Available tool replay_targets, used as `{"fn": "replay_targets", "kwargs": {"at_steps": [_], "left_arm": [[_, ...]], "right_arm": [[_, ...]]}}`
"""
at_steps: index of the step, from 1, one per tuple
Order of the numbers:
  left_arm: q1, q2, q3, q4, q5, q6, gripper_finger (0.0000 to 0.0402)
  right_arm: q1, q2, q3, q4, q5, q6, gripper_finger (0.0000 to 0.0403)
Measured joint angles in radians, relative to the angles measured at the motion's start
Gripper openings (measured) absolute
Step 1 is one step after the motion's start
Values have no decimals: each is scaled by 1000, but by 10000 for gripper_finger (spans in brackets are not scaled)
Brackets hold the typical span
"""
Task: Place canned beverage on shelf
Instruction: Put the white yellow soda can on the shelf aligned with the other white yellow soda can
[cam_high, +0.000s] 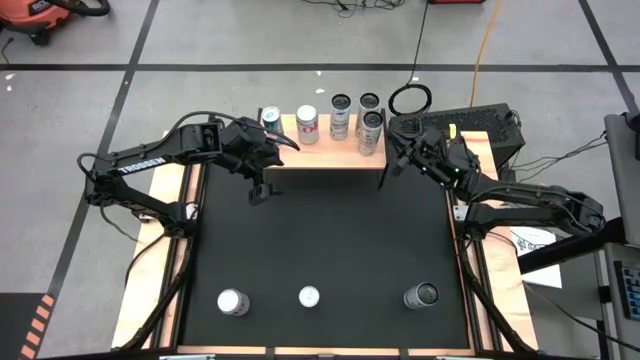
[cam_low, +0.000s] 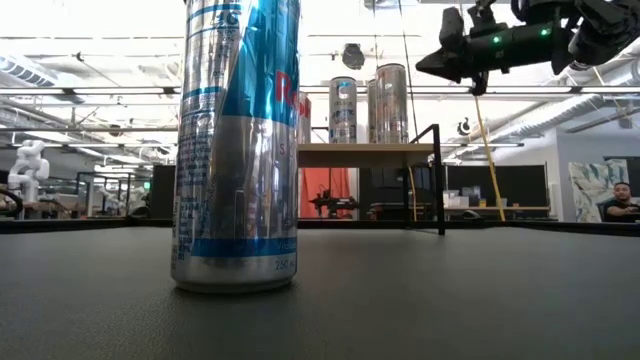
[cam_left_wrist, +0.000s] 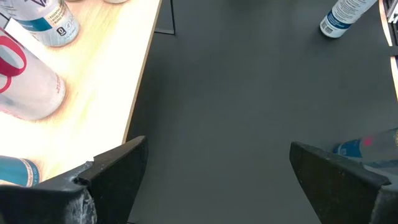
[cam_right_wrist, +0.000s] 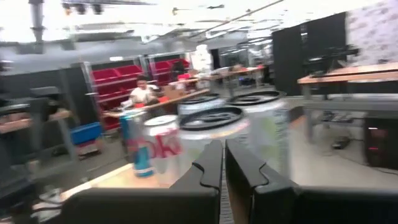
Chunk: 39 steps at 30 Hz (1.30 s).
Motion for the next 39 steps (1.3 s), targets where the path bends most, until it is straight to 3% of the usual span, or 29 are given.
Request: {"fn": "replay_targets", "kwargs": {"at_steps": [19,39], "left_arm": [[0,0,0,0,0,2,393],[0,0,0,0,0,3,393]], "right_arm": [[-96,123,0,62,18,33,0],[-114,192,4,127,-11,51,0]]}}
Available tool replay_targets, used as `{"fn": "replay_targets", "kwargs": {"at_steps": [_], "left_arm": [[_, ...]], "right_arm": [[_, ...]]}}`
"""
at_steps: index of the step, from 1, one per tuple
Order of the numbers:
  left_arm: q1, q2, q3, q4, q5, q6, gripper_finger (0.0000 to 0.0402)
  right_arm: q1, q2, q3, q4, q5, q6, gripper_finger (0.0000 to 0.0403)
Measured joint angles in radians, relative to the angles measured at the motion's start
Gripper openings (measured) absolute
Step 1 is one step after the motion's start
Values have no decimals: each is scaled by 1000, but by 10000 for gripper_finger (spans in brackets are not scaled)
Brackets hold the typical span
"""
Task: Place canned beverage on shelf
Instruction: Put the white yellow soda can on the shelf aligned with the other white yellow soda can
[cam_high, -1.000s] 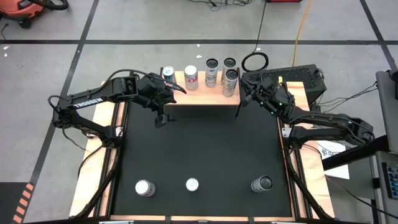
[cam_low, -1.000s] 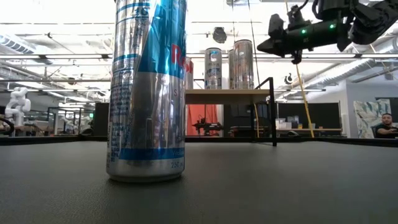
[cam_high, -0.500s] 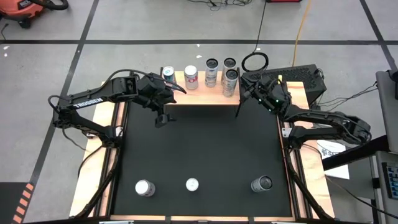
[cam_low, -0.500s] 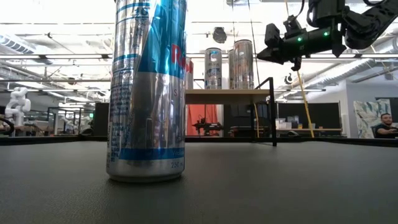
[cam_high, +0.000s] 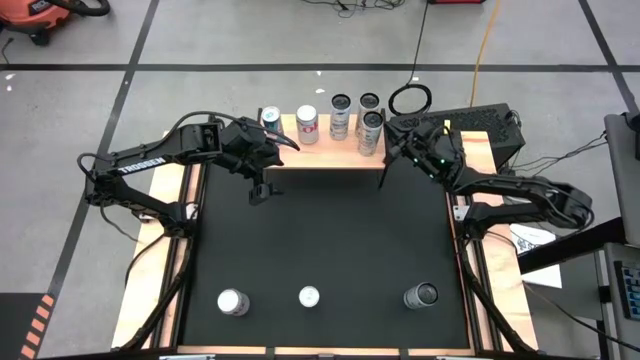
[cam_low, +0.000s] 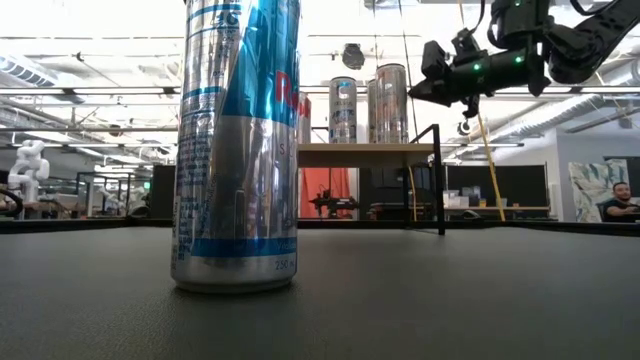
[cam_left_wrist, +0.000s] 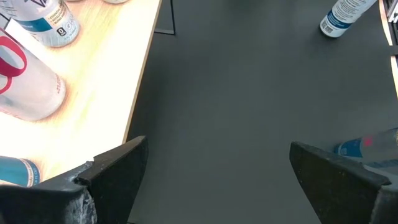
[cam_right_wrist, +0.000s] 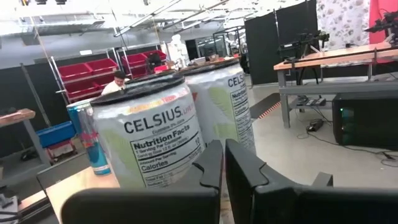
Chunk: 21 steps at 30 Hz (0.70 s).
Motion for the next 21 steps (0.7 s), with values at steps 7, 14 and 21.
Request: {"fn": "replay_targets", "kwargs": {"at_steps": [7,14,21], "left_arm": [[0,0,0,0,0,0,393],[0,0,0,0,0,0,393],[0,0,0,0,0,0,393]], "right_arm": [[1,24,0,8,-20,14,0],[1,36,0,13,-27,28,0],[1,36,0,16,-75,35,0]]}}
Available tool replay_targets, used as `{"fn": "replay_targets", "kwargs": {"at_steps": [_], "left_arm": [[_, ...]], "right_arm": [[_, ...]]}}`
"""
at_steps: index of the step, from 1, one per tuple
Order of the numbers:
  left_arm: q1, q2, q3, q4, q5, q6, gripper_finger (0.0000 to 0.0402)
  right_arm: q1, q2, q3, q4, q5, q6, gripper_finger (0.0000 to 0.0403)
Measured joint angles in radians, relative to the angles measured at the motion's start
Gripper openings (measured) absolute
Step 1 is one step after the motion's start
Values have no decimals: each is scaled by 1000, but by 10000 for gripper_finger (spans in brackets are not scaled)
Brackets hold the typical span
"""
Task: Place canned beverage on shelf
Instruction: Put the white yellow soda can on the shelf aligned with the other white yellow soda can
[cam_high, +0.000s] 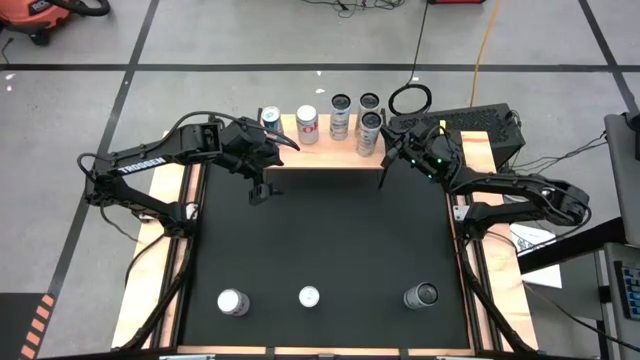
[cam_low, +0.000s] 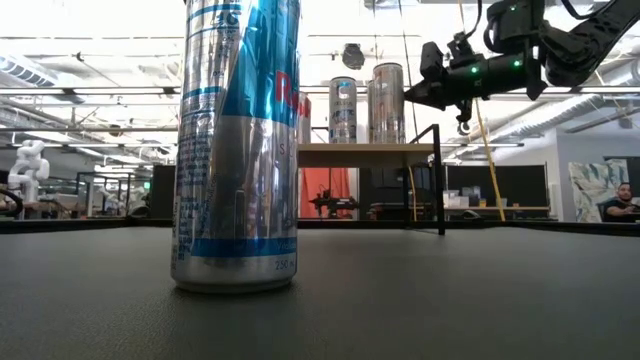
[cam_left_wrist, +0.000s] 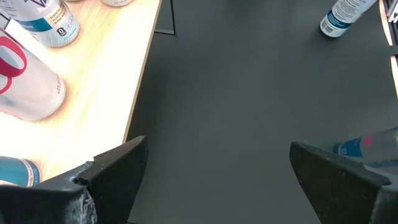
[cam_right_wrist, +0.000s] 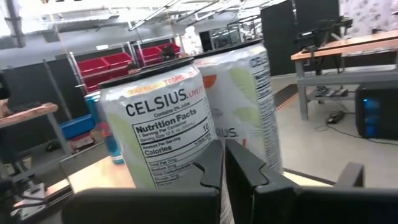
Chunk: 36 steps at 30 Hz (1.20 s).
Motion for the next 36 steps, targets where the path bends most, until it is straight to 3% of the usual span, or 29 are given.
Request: {"fn": "replay_targets", "kwargs": {"at_steps": [14,20,25,29,36], "left_arm": [[0,0,0,0,0,0,393],[0,0,0,-5,0,0,393],[0,0,0,-4,0,0,393],[0,0,0,-4,0,-2,393],[0,0,0,3,0,-1,393]], "right_arm": [[33,-28,0,-9,0,-3,0],[69,-123,1,-175,110,-34,0],[102,-183,1,-233,130,-36,0],[154,-199,1,-232,76,-24,0],[261,-143,1,-190,102,-25,0]]}}
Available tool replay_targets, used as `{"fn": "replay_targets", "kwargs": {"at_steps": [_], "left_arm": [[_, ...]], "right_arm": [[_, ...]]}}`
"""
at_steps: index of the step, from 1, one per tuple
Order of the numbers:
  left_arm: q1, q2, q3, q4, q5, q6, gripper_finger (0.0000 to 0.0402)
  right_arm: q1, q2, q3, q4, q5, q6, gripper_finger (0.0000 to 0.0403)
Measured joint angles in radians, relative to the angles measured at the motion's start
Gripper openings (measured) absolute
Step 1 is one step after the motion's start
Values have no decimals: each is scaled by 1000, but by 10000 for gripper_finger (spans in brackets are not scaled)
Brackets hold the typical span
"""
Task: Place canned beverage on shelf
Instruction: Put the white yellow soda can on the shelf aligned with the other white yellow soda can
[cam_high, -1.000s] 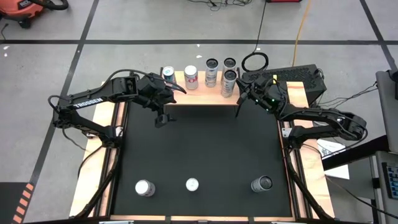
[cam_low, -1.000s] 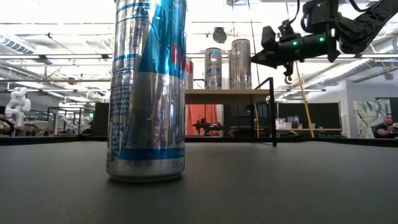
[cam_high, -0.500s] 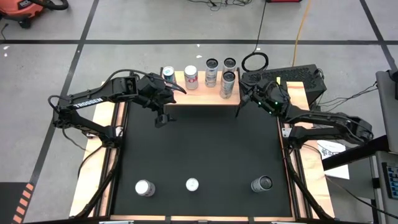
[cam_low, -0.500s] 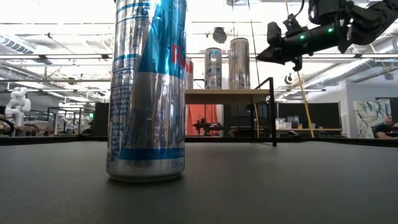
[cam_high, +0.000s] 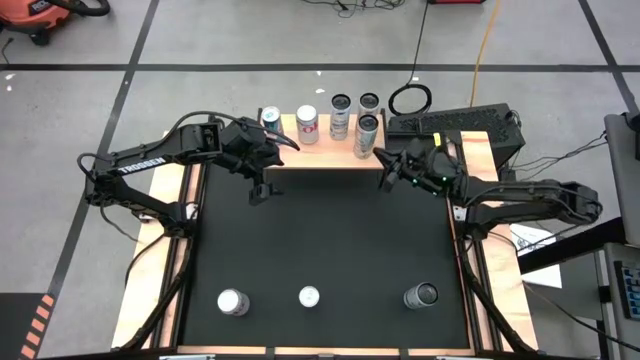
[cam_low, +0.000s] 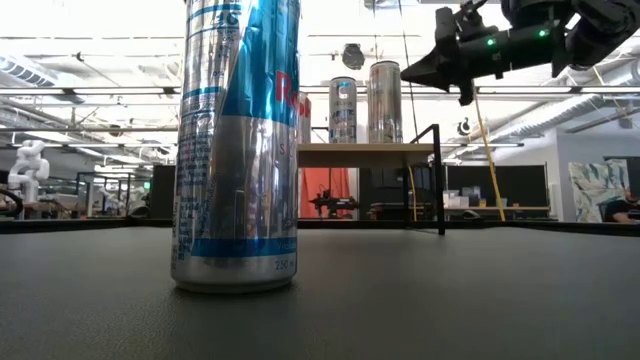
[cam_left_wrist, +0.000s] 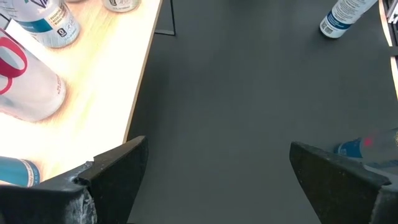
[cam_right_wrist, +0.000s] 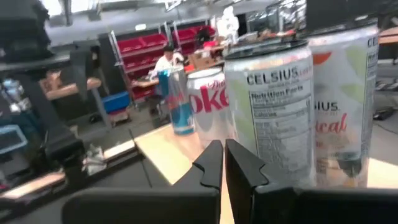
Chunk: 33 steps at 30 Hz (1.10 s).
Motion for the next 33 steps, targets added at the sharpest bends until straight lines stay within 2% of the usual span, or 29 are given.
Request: {"fn": "replay_targets", "kwargs": {"at_steps": [3,13,24,27,33], "left_arm": [[0,0,0,8,0,0,393],[0,0,0,13,0,0,393],[0,0,0,12,-1,0,393],[0,0,0,12,-1,-1,393],[0,0,0,12,-1,-1,393]], "right_arm": [[14,52,0,65,29,-8,0],[15,207,0,309,30,-3,0],[15,271,0,396,37,-1,0],[15,280,6,388,82,-4,0],[15,283,28,378,85,-25,0]]}}
